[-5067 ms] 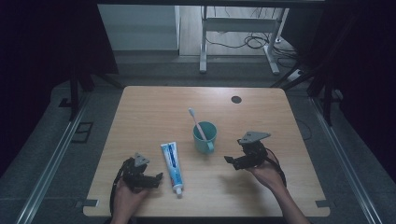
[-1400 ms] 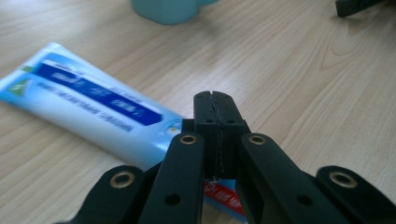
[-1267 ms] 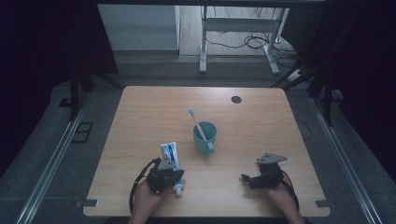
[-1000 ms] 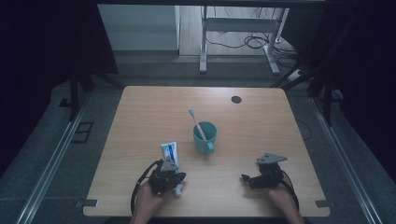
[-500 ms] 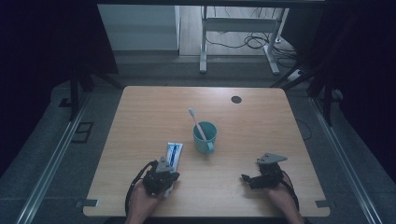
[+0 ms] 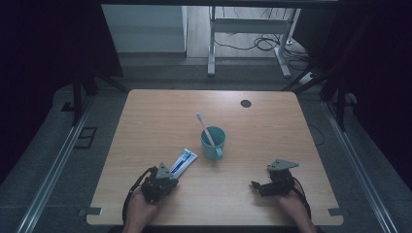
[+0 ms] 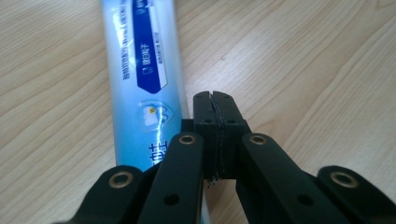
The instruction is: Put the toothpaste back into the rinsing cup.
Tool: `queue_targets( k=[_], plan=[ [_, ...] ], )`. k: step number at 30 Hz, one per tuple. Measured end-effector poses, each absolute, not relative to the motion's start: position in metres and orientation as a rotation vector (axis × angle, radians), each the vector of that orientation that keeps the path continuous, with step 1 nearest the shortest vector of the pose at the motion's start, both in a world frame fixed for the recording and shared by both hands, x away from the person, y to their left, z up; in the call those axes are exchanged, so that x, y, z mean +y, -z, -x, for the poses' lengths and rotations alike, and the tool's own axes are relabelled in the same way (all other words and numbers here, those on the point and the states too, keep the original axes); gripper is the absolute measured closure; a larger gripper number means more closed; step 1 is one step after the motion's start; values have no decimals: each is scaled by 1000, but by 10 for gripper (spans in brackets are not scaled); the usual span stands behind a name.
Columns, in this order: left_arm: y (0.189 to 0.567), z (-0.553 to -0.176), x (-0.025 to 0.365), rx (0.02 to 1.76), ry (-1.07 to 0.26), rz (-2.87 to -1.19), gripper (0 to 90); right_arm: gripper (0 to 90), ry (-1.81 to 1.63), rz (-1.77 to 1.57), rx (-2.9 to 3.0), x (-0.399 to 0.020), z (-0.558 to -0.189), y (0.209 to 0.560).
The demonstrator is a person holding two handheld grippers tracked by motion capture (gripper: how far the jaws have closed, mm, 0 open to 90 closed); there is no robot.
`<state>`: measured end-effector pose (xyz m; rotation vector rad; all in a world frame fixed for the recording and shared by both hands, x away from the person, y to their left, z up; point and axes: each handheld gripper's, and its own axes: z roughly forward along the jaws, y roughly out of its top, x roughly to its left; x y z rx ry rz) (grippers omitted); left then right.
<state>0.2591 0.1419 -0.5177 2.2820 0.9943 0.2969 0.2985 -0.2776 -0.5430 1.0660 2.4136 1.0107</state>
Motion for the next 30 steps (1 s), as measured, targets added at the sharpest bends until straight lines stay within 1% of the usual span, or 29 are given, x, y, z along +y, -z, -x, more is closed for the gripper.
queue_targets(
  k=[4,9,14,15,16,19,22,24,27,30],
  plan=[
    [517,-260,146,1009,-310,-2286,886,54,-1011,-1066,2413,-278,-298,543],
    [518,-261,148,1011,-292,-2281,875,53,-1011,-1066,2414,-278,-299,543],
    [514,-263,147,1003,-274,-2269,824,54,-1011,-1066,2413,-278,-298,543],
    [513,-264,147,1000,-273,-2269,788,54,-1011,-1066,2414,-278,-298,543],
    [512,-264,147,996,-272,-2269,788,54,-1011,-1066,2414,-278,-298,543],
    [507,-265,146,982,-271,-2272,707,54,-1011,-1067,2414,-278,-298,543],
    [503,-267,146,982,-276,-2274,657,55,-1011,-1066,2414,-278,-298,543],
    [500,-269,147,982,-269,-2273,602,56,-1013,-1065,2415,-278,-298,543],
    [495,-272,149,1003,-290,-2293,537,56,-1013,-1065,2415,-278,-298,543],
    [494,-278,152,1025,-279,-2315,482,56,-1013,-1065,2415,-278,-298,543]
  ],
)
